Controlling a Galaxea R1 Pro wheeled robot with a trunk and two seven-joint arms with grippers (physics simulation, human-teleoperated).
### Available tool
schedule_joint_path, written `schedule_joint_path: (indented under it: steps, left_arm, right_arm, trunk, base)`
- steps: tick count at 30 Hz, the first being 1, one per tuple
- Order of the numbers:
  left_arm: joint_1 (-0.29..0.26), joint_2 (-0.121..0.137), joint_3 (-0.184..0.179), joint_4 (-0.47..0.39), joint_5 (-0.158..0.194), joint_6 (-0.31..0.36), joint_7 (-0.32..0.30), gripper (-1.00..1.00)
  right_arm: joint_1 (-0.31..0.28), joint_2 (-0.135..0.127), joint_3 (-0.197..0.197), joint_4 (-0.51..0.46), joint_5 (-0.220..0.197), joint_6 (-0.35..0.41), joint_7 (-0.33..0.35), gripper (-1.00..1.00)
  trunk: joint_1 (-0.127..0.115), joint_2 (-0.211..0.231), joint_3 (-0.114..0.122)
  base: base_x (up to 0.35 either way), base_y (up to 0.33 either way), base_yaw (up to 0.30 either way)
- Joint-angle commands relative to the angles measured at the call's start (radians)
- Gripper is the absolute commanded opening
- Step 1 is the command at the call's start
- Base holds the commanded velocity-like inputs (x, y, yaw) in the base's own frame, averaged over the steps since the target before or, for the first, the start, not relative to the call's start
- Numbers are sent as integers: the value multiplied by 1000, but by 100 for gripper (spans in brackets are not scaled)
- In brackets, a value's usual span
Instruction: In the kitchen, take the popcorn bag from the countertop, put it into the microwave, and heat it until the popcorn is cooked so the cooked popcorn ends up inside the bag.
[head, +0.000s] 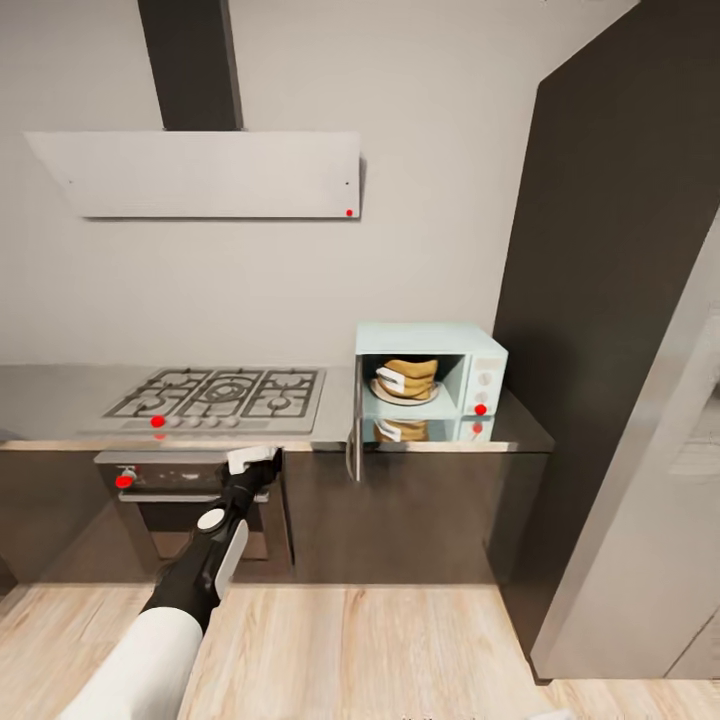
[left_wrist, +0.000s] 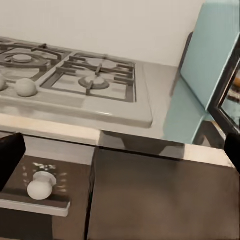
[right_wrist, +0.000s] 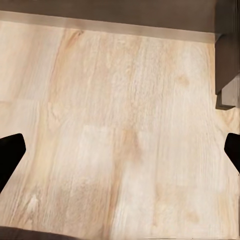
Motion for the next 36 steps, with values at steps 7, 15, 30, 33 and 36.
schedule_joint_path:
  steps: [7,15,30,33,36]
  left_arm:
    - [-1,-1,2,0,0,-3,0,100]
    - [-1,-1,2,1,0,-3,-1,100]
    - [-1,-13,2,1,0,-3,-2,100]
    - [0,-14,2,1,0,-3,-2,100]
    - [0,-14,2,1,0,-3,-1,100]
  right_arm:
    - [-1,1,-8,1,10,-4,8,100]
    - [-1,0,-8,0,10,-4,8,100]
    - [-1,0,-8,1,10,-4,8,100]
    - [-1,1,-8,0,10,-4,8,100]
    - [-1,1,-8,1,10,-4,8,100]
  trunk:
    - [0,-1,-1]
    - [0,-1,-1]
    - [0,-1,-1]
    - [0,-1,-1]
    - [0,-1,-1]
  base:
    - [0,0,-294]
    - [0,0,-76]
    - [0,0,-167]
    - [0,0,-238]
    - [10,0,-74]
